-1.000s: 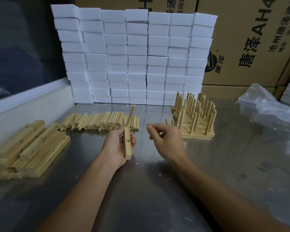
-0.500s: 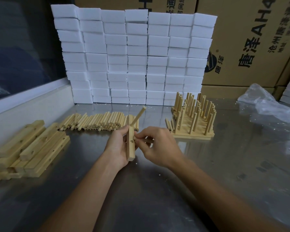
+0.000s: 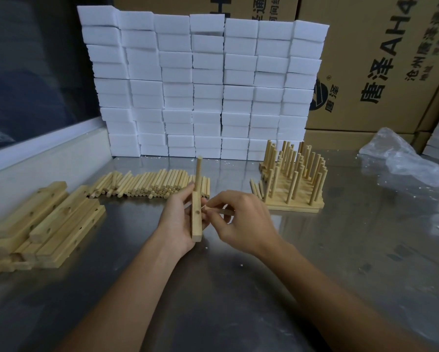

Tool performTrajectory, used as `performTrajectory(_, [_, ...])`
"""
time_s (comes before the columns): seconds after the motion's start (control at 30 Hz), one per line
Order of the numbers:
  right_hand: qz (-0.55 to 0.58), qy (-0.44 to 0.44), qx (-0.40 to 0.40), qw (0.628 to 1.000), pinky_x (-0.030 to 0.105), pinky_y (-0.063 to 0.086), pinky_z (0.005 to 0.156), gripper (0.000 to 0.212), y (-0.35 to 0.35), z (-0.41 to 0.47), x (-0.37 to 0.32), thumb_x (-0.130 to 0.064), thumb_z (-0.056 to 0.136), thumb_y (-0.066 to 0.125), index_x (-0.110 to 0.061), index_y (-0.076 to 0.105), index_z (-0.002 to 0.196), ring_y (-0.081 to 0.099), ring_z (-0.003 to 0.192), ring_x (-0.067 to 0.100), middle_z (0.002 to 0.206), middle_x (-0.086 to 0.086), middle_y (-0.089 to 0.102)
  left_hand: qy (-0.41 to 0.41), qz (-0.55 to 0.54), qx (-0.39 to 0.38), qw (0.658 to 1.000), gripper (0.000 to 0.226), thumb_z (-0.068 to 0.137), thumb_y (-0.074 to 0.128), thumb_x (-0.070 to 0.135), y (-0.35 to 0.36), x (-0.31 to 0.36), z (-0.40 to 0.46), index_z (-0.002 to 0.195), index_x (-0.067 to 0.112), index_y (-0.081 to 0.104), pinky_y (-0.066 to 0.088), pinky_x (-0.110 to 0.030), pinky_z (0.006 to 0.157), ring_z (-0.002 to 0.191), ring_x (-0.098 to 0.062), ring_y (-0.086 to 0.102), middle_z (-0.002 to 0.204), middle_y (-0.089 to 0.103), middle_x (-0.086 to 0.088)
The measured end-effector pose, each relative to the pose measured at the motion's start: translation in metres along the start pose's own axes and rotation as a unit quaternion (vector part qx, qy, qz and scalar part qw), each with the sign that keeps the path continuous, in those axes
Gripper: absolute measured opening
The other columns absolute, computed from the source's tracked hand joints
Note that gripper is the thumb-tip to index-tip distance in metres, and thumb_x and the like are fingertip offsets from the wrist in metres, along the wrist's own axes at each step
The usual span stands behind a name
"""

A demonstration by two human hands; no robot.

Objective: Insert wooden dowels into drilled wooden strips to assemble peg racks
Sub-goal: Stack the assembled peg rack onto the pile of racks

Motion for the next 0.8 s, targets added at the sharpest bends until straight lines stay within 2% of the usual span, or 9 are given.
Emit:
performTrajectory(0.07, [0.015,0.033,-0.006,0.999,0.035,0.057,0.069,0.012,0.002,0.000,0.005,-0.037,0.087,0.065,-0.032,0.072,0.096,0.065,0.075,0.005,0.088,-0.017,0.071,-0.002,-0.002,0.000,1.000,0.025,0.096,0.059,0.027,-0.001,0.000,0.000,0.087,0.004,0.063,0.046,-0.020,0.042,0.051,-0.014,0.051,0.066,0.057,-0.007])
performTrajectory(0.2, [0.046,0.064,0.015,0.997,0.036,0.057,0.067,0.008,0.004,0.000,0.009,-0.032,0.086,0.066,-0.031,0.073,0.091,0.065,0.072,0.005,0.080,-0.022,0.067,0.001,0.000,-0.009,1.000,0.026,0.103,0.046,0.021,-0.001,-0.001,0.000,0.102,-0.003,0.058,0.042,-0.019,0.037,0.047,-0.013,0.050,0.077,0.055,-0.013])
performTrajectory(0.27, [0.050,0.072,0.022,0.996,0.032,0.055,0.064,0.007,0.006,-0.001,0.011,-0.031,0.086,0.066,-0.030,0.072,0.089,0.064,0.069,0.004,0.078,-0.022,0.066,0.020,0.006,-0.017,1.000,0.023,0.106,0.038,0.016,-0.001,0.001,0.000,0.114,0.006,0.058,0.038,-0.018,0.035,0.048,-0.013,0.052,0.084,0.057,-0.014])
performTrajectory(0.33, [0.055,0.080,0.034,0.995,0.031,0.053,0.062,0.007,0.006,0.000,0.014,-0.030,0.086,0.067,-0.028,0.073,0.090,0.063,0.068,0.003,0.078,-0.020,0.068,0.030,0.007,-0.026,0.999,0.028,0.107,0.035,0.014,0.000,0.002,0.000,0.116,0.017,0.061,0.037,-0.017,0.035,0.052,-0.015,0.055,0.089,0.061,-0.014])
performTrajectory(0.47, [0.075,0.099,0.041,0.991,0.038,0.056,0.064,0.011,0.005,0.000,0.019,-0.030,0.088,0.066,-0.026,0.073,0.095,0.065,0.068,0.007,0.082,-0.012,0.071,0.022,-0.017,-0.051,0.998,0.027,0.100,0.043,0.008,0.001,0.004,-0.004,0.117,0.013,0.063,0.038,-0.017,0.036,0.054,-0.019,0.060,0.087,0.070,-0.019])
performTrajectory(0.53, [0.076,0.101,0.047,0.991,0.040,0.056,0.064,0.012,0.005,0.000,0.019,-0.030,0.089,0.065,-0.025,0.073,0.097,0.065,0.069,0.008,0.083,-0.012,0.071,0.023,-0.012,-0.056,0.998,0.023,0.100,0.048,0.014,0.002,0.004,-0.004,0.116,0.014,0.064,0.038,-0.017,0.035,0.054,-0.018,0.061,0.086,0.072,-0.017])
performTrajectory(0.67, [0.074,0.103,0.060,0.990,0.038,0.056,0.064,0.012,0.004,0.000,0.018,-0.033,0.090,0.063,-0.028,0.072,0.096,0.062,0.069,0.004,0.086,-0.013,0.071,0.045,0.052,-0.058,0.996,0.021,0.104,0.047,0.023,0.003,0.002,-0.004,0.118,0.019,0.063,0.038,-0.018,0.034,0.053,-0.016,0.063,0.084,0.075,-0.011])
performTrajectory(0.8, [0.074,0.109,0.068,0.989,0.032,0.058,0.066,0.009,0.005,0.000,0.019,-0.031,0.091,0.065,-0.027,0.071,0.095,0.064,0.073,0.002,0.084,-0.015,0.070,0.085,0.129,-0.051,0.987,0.023,0.104,0.048,0.022,0.004,-0.001,-0.006,0.120,0.012,0.061,0.035,-0.020,0.033,0.053,-0.022,0.065,0.082,0.075,-0.010])
Point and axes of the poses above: each hand's wrist, its own z-axis towards the middle knuckle, its own y-axis out of the palm, x = y × z, the point moved 2 cm from there along z, towards the middle knuckle
